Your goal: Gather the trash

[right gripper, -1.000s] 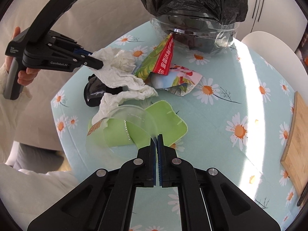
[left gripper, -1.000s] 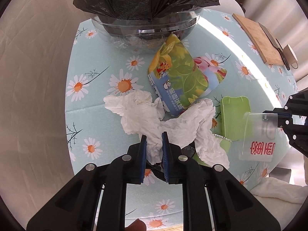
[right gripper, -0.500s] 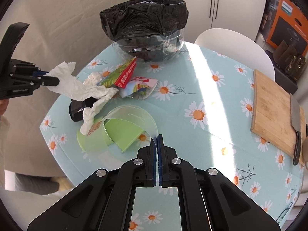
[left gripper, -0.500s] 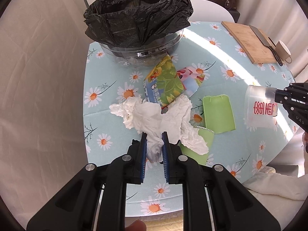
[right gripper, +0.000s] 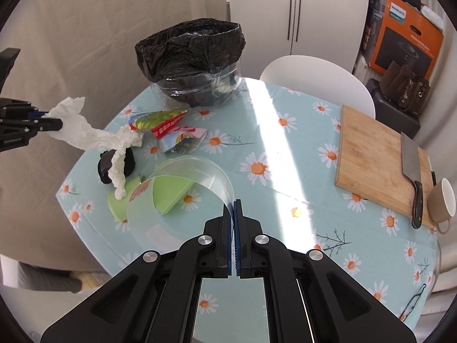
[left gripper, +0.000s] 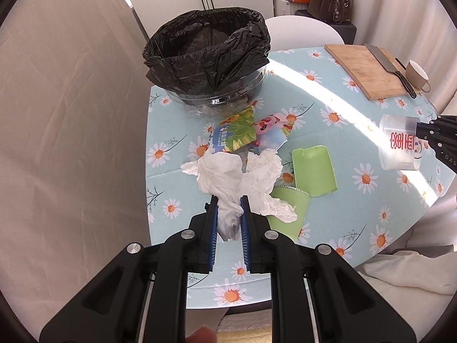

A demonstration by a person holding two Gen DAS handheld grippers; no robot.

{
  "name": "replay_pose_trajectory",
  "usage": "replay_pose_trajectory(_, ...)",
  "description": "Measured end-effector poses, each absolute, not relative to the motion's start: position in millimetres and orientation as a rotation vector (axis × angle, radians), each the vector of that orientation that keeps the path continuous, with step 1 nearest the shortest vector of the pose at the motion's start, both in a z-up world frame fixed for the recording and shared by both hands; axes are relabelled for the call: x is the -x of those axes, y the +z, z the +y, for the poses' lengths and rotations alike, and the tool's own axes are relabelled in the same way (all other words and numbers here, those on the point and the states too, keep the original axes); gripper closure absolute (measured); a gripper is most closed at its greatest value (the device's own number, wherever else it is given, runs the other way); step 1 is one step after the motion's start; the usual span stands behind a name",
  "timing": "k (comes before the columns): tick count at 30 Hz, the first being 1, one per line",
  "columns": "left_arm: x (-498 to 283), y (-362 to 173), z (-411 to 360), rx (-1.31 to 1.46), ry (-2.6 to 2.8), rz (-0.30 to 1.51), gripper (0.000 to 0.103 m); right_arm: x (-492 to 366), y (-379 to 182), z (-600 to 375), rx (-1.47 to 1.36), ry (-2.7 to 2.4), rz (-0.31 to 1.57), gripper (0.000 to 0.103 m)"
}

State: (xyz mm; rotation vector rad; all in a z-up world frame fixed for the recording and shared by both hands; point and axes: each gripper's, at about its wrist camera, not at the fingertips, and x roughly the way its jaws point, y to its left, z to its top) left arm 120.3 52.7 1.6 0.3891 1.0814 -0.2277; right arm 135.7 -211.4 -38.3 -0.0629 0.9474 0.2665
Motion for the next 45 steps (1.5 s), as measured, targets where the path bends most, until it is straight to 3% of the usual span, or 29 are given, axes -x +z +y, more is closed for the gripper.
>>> replay_pose_trajectory(27, -123, 109, 33, -0.470, -0.103, 0.885, 0.088, -143, 18, -235, 0.010, 0.346, 0.757, 0.101)
replay_pose_trajectory(45, -206, 198, 30, -0.493, -0.160, 0.692, 0.086, -204, 80, -204, 0.081, 0.280, 0.627, 0.101)
